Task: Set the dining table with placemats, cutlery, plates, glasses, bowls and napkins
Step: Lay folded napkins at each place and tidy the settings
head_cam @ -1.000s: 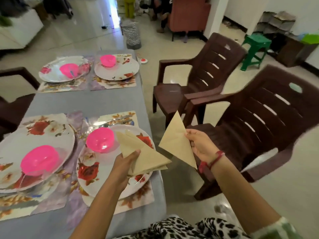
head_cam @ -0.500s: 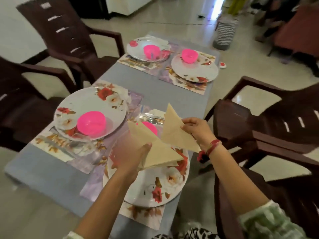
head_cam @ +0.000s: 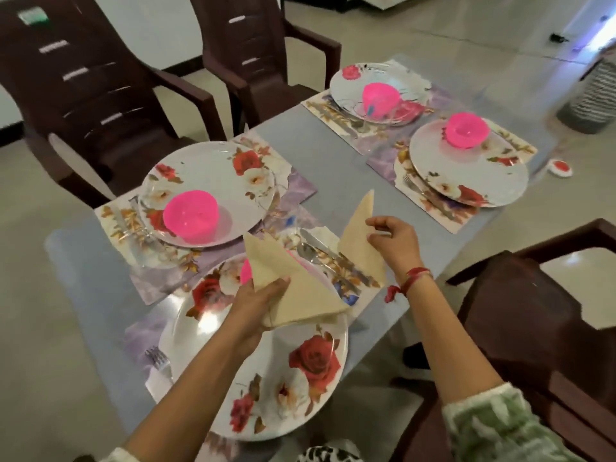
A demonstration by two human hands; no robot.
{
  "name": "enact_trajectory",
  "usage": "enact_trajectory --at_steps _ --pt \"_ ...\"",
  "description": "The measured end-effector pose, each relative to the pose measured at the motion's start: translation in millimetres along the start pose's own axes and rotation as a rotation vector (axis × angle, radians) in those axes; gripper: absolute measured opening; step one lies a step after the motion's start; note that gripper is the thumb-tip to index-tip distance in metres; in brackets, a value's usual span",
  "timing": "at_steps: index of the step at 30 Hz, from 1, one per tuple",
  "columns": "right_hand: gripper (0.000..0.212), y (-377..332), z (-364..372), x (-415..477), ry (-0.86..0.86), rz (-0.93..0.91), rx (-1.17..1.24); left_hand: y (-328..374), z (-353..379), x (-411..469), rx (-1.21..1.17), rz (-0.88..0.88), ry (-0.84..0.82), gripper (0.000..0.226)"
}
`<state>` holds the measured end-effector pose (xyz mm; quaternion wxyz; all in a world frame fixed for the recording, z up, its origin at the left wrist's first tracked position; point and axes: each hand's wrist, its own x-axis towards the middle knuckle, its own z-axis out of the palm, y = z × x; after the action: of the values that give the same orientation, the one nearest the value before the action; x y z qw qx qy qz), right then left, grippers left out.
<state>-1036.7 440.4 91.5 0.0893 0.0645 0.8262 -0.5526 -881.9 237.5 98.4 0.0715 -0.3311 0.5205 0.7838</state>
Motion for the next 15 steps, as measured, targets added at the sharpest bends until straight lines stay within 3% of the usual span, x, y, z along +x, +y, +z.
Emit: enact_trajectory --at_steps 4,7,11,13,15 --pt "0.031 1 0 27 -0.081 -0.130 -0.097 6 26 9 -0.053 0.044 0.044 0.020" --pt "0.027 -5 -7 55 -0.006 -0.241 -0.197 7 34 14 -0.057 0.054 0.086 0.016" --pt "0.028 -14 -8 96 0.137 -0.633 -0.634 5 39 18 -0.028 0.050 0.122 0.025" --pt "0.029 -8 2 107 0.067 -0.775 -0.825 3 40 19 -0.022 0.059 0.133 0.018" --pt "0.024 6 16 107 -0.039 -0.795 -0.979 2 42 19 -0.011 0.057 0.138 0.018"
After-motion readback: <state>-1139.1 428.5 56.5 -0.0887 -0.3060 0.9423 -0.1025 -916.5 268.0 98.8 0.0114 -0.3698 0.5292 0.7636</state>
